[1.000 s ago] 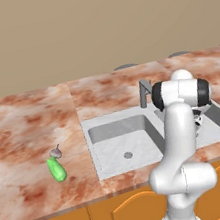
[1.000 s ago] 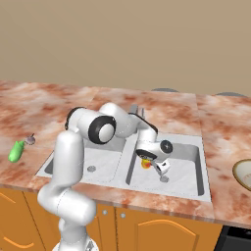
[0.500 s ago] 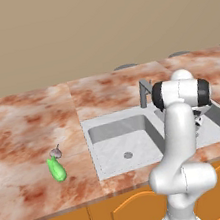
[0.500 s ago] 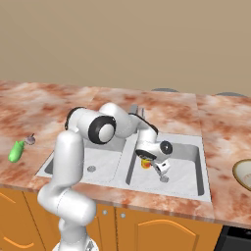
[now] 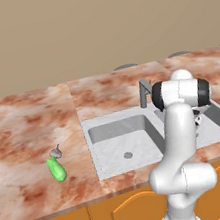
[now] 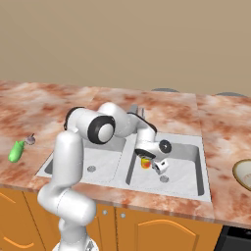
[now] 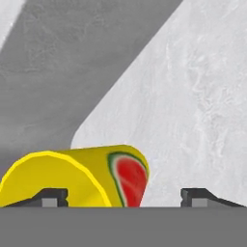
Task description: Remove the corn and garlic from the sink. Then move the bowl and cup from the counter to the sink for washing.
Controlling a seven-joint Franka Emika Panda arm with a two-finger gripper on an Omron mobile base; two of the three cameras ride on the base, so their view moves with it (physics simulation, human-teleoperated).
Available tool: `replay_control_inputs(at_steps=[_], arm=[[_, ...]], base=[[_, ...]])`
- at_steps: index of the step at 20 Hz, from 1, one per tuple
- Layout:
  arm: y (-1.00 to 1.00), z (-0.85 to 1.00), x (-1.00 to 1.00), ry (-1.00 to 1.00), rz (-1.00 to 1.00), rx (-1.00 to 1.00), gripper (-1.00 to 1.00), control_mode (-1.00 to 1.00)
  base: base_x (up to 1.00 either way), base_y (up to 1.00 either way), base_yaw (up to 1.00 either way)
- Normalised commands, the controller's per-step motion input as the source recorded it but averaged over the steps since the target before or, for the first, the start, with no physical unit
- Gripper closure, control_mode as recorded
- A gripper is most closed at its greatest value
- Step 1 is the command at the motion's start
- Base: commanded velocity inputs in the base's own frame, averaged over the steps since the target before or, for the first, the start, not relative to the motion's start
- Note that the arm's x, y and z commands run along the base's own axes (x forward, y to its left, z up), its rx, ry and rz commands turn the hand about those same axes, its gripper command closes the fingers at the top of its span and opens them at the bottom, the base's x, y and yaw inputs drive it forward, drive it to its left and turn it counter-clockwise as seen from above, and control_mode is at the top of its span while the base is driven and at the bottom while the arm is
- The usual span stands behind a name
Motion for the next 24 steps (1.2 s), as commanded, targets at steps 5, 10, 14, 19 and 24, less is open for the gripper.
replay_control_inputs(at_steps=[5,10,14,19,24], arm=[[0.11,0.00,0.04,-0.02,0.00,0.00,-1.00,-1.00],[0.13,0.04,0.06,-0.04,0.00,0.00,-1.00,-1.00],[0.07,0.09,0.01,-0.05,0.00,0.00,-1.00,-1.00],[0.01,0.16,0.00,-0.05,0.00,0.00,-1.00,-1.00],[0.00,0.20,0.00,-0.01,0.00,-0.02,-1.00,-1.00]], base=[[0.00,0.00,0.00],[0.00,0.00,0.00],[0.00,0.00,0.00],[0.00,0.00,0.00],[0.00,0.00,0.00]])
